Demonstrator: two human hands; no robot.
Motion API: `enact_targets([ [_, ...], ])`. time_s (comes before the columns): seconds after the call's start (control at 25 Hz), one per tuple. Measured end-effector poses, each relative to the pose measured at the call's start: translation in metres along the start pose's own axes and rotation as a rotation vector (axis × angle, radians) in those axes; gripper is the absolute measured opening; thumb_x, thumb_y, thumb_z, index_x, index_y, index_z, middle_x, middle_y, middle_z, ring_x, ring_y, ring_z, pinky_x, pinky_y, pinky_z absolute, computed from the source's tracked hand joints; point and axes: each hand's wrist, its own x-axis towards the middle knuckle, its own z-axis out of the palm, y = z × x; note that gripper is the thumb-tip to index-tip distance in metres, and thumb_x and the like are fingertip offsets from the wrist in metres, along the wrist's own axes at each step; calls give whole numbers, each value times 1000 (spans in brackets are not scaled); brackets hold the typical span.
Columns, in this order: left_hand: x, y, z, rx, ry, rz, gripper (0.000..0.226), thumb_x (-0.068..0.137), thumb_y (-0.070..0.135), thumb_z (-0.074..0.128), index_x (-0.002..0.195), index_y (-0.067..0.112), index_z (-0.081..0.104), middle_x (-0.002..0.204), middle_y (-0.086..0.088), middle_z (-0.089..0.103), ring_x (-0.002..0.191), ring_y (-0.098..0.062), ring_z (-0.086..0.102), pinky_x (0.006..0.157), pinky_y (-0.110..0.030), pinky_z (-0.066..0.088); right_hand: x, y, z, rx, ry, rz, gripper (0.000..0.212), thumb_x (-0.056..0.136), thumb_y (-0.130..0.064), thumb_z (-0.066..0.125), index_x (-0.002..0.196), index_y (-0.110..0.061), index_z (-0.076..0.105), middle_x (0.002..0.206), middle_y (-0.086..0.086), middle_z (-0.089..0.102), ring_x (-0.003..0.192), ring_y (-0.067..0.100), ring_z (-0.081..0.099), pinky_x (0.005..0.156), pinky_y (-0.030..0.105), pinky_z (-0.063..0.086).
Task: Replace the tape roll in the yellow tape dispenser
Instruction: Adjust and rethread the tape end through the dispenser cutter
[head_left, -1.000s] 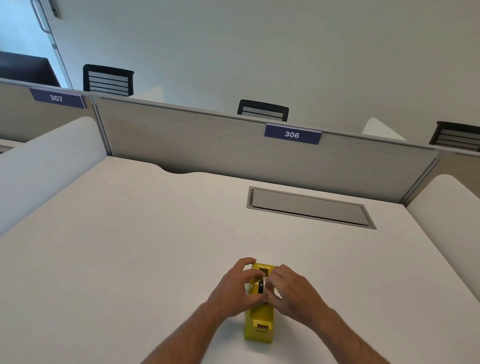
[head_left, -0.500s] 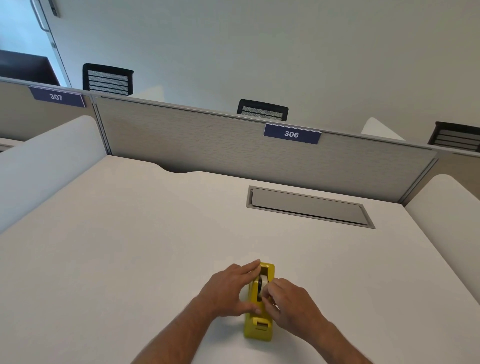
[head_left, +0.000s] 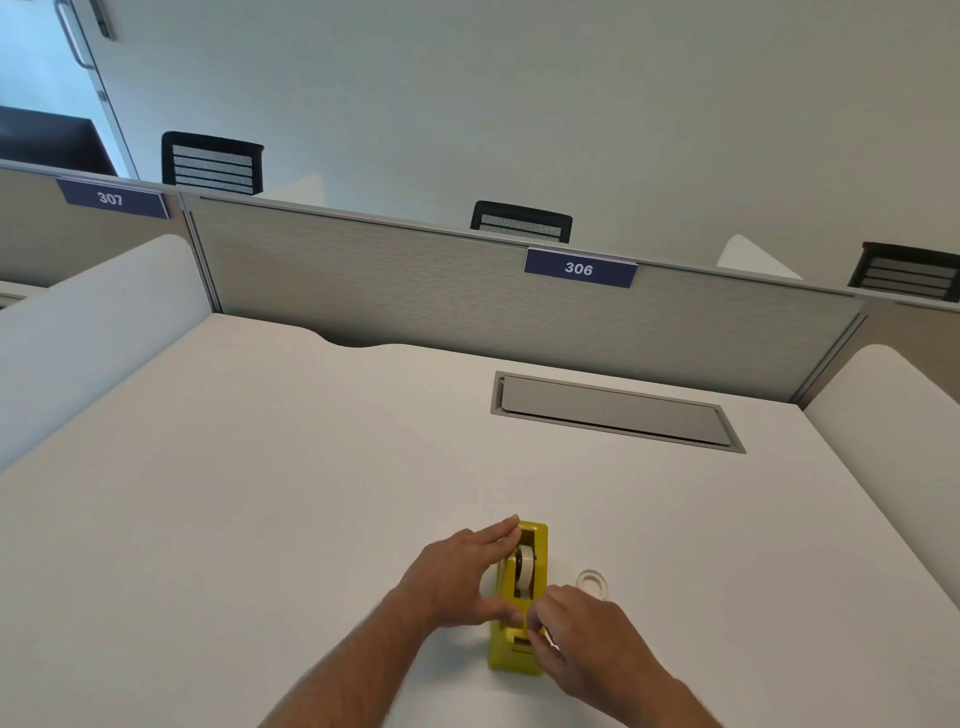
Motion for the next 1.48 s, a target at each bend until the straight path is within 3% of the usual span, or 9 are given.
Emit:
enact_targets([
  [0.08, 0, 0, 1, 16, -6, -2, 98, 75, 74, 60, 153, 38, 12, 158, 32, 2, 138, -11, 37, 108, -35, 40, -6, -3, 3, -26, 13, 0, 21, 87, -45, 42, 78, -32, 55, 69, -13, 57, 56, 4, 50, 40, 14, 26],
  [0.28, 2, -3, 3, 13, -15, -4, 100, 74, 76, 59, 153, 38, 10, 158, 33, 0, 141, -11, 34, 110, -36, 40, -9, -9, 3, -97, 39, 19, 25, 84, -46, 39, 73, -34, 58, 64, -15, 56, 51, 5, 52, 37, 14, 18],
  [0.4, 2, -4, 5, 5, -18, -5, 100, 74, 74, 60, 153, 38, 9, 158, 32, 0, 142, -10, 34, 111, -37, 40, -10, -10, 5, -102, 42, -3, 25, 87, -44, 39, 78, -32, 60, 72, -12, 57, 58, 6, 53, 37, 14, 33],
  [0.64, 2, -3, 6, -7, -12, -7, 100, 74, 74, 60, 153, 38, 9, 159, 31, 1, 141, -10, 36, 110, -36, 41, -8, -10, 4, -90, 22, -129, 17, 76, -40, 79, 83, -29, 68, 79, -12, 67, 64, 3, 58, 47, 10, 44],
  [0.88, 2, -2, 5, -23, -17, -18, 101, 73, 73, 62, 152, 38, 11, 158, 32, 2, 142, -9, 34, 110, -35, 40, -11, -14, -2, -150, 70, -211, 16, 75, -36, 77, 73, -29, 63, 56, -10, 59, 42, 7, 49, 44, 17, 24],
  [1.04, 3, -2, 6, -21, -19, -24, 102, 72, 74, 62, 152, 39, 10, 158, 33, 1, 142, -9, 34, 111, -35, 40, -16, -21, -5, -141, 142, -223, 18, 69, -30, 84, 80, -26, 70, 58, -9, 63, 39, 8, 48, 39, 16, 28],
  [1.16, 3, -3, 7, -20, -18, -24, 102, 72, 75, 62, 152, 40, 9, 156, 35, 0, 142, -9, 34, 110, -35, 40, -20, -19, -1, -140, 221, -237, 6, 86, -28, 67, 84, -25, 71, 63, -9, 68, 40, 8, 49, 36, 17, 36],
  [1.24, 3, -2, 7, -19, -24, -25, 102, 72, 76, 61, 152, 40, 9, 156, 35, -1, 142, -9, 35, 110, -36, 40, -21, -21, 1, -128, 268, -217, 36, 99, -27, 41, 81, -25, 73, 60, -10, 66, 39, 7, 48, 36, 17, 35],
  [1.48, 1, 0, 7, -4, -30, -38, 102, 73, 77, 58, 152, 41, 5, 158, 33, -2, 141, -11, 35, 109, -38, 42, -29, -27, 8, 47, 216, -67, 27, 98, -37, 41, 90, -34, 67, 61, -13, 66, 44, 5, 54, 42, 15, 45],
])
